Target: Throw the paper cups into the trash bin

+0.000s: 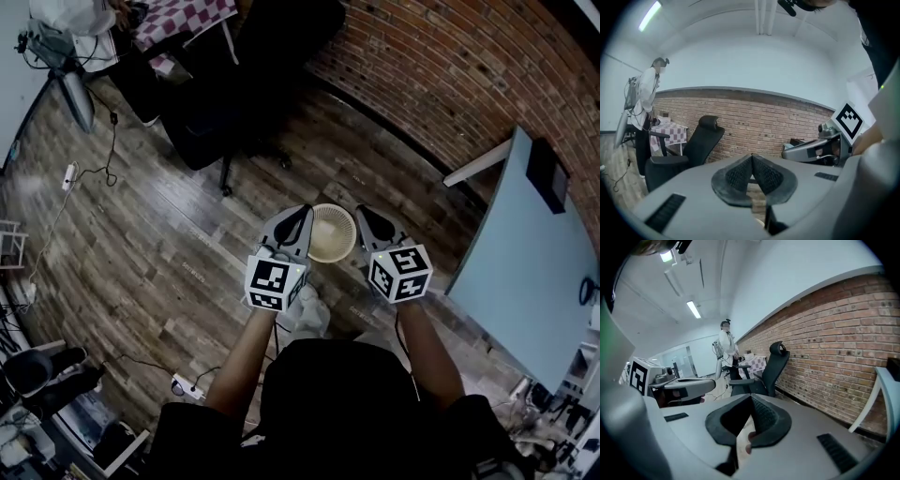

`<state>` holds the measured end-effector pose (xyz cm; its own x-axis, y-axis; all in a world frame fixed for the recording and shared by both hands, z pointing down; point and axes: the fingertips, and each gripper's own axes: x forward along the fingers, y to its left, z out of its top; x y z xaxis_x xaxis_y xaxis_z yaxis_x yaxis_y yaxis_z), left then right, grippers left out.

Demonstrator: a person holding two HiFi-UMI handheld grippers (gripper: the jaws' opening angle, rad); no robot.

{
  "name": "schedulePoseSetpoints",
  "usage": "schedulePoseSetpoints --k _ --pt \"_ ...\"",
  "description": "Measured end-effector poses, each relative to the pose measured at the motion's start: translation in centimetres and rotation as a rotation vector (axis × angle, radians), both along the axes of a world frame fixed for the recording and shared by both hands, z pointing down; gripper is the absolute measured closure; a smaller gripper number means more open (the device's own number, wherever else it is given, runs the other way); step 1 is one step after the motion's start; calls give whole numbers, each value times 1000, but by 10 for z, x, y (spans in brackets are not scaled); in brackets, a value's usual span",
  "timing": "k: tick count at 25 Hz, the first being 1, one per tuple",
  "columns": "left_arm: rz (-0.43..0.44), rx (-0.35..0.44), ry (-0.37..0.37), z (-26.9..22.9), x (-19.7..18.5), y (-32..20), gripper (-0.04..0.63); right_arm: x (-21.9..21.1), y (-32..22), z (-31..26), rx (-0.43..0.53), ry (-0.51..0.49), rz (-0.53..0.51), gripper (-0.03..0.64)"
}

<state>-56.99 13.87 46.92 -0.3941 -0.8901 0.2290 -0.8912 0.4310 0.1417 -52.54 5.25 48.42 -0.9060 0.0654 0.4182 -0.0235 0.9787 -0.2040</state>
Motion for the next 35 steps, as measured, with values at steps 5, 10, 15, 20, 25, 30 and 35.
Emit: schedulePoseSetpoints --k 5,10,15,20,25,30,35 --pt "-6 8 -34 -21 30 -11 588 21 -3 -20 -30 -56 -25 621" --pt "-6 28 -44 -31 65 -25 588 44 0 -40 -35 -106 -69 621" --pt "-9 33 -79 -48 89 -36 588 65 -4 -60 -35 -148 -80 621" --pt "-32 71 -104 -68 111 -38 588 93 -11 -76 -39 -192 -77 621" --pt "-51 113 -151 -97 133 -38 588 121 -16 -92 -26 -229 -60 621" --pt "-70 122 -163 -108 152 -33 588 143 -15 -103 -23 -261 -59 621" --pt "-73 124 -198 -120 178 -31 588 169 -13 -119 -16 -305 -60 621"
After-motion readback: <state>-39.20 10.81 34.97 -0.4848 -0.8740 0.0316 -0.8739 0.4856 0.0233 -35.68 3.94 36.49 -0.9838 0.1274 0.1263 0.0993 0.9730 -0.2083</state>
